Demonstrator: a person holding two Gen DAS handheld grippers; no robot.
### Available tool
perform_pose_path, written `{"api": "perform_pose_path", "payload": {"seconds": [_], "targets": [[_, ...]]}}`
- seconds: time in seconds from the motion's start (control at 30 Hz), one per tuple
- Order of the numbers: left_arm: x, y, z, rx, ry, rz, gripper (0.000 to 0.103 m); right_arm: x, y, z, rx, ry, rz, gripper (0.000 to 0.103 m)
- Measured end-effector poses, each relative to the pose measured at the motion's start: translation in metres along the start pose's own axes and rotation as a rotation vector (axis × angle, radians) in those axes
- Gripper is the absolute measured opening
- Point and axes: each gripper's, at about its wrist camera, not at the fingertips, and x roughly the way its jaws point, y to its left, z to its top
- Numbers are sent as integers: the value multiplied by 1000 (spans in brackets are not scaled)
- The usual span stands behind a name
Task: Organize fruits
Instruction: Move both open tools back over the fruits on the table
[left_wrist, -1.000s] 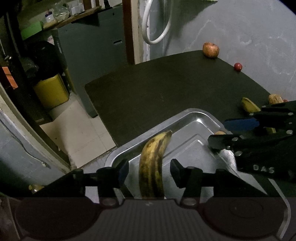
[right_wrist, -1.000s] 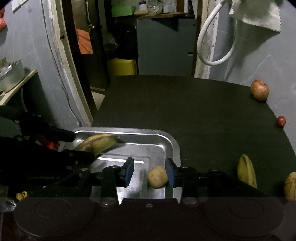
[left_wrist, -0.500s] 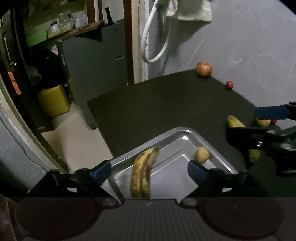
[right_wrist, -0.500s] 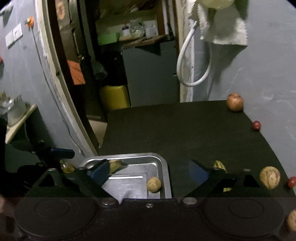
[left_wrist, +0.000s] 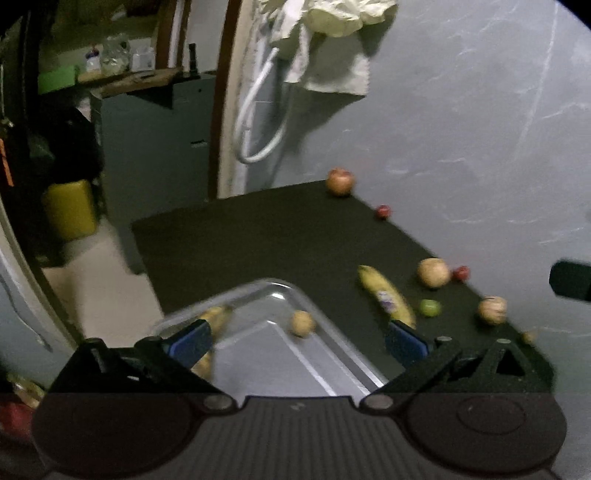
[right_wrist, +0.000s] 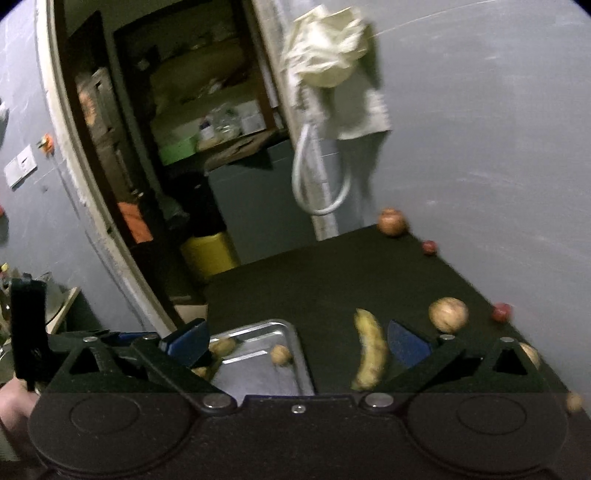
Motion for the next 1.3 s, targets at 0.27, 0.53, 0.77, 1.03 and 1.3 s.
{"api": "perform_pose_path", "payload": {"seconds": [0.27, 0.53, 0.77, 1.03, 1.3], "targets": [[-33, -43, -20, 38, -5, -39, 102, -78, -24, -40, -3, -43, -108, 102], [-58, -102, -26, 144, -57, -49, 102, -126, -50, -76, 39, -97, -62, 102], [-73, -128, -34, 195, -61, -24, 102, -150, -61, -84, 56, -174, -67, 102], [-68, -131, -33, 229, -22, -4, 102, -124, -80, -94, 127, -80, -119, 102], [-12, -130, -10, 281, 32, -86, 102, -119, -99, -86, 225, -174, -251, 102]]}}
